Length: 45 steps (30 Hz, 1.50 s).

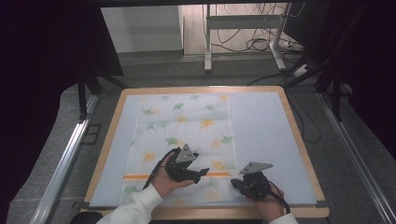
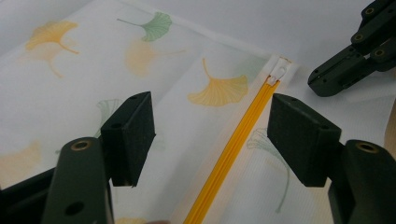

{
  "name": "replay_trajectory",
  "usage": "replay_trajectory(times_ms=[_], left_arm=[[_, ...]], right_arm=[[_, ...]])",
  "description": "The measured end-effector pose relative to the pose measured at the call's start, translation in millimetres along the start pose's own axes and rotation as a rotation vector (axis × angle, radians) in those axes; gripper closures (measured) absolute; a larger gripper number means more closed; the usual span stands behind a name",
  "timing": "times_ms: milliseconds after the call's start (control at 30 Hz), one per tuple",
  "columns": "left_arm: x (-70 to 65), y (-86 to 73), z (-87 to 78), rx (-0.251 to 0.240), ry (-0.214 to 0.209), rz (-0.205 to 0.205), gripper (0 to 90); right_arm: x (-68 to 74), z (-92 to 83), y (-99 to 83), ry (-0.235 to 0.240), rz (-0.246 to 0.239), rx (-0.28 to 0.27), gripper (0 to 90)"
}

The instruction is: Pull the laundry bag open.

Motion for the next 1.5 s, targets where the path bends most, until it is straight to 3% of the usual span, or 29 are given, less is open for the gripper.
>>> replay_trajectory(times_ms=[367,800,1333,1500], left_arm=[[-9.9,8.4,18.5,0.008,-0.022,0.007,32.5],[-11.8,17.6,31.2,0.013,-0.037,0.03,35.1],[-25.3,27.1,54.7,0.037,-0.1,0.03,35.7],[-25.6,29.0,57.7,0.055,-0.102,0.054,35.9]], right_arm=[[-0.5,0.2,-0.6,0.005,-0.004,0.007,88.5],[-0.9,-0.9,-1.7,0.008,0.001,0.013,88.2],[-0.3,-1.1,-3.2,0.006,-0.005,0.027,88.2],[0.5,-1.2,-3.8,0.003,-0.004,0.027,88.1]])
Point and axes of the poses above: each handheld gripper's, and its own axes: z roughly forward along the jaws, y roughly out of its top, x roughly to its left, the point moved 4 cm from there along z, roughly forward along the jaws, and after that the axes turned 1 degree about z, right-handed, at the moved point
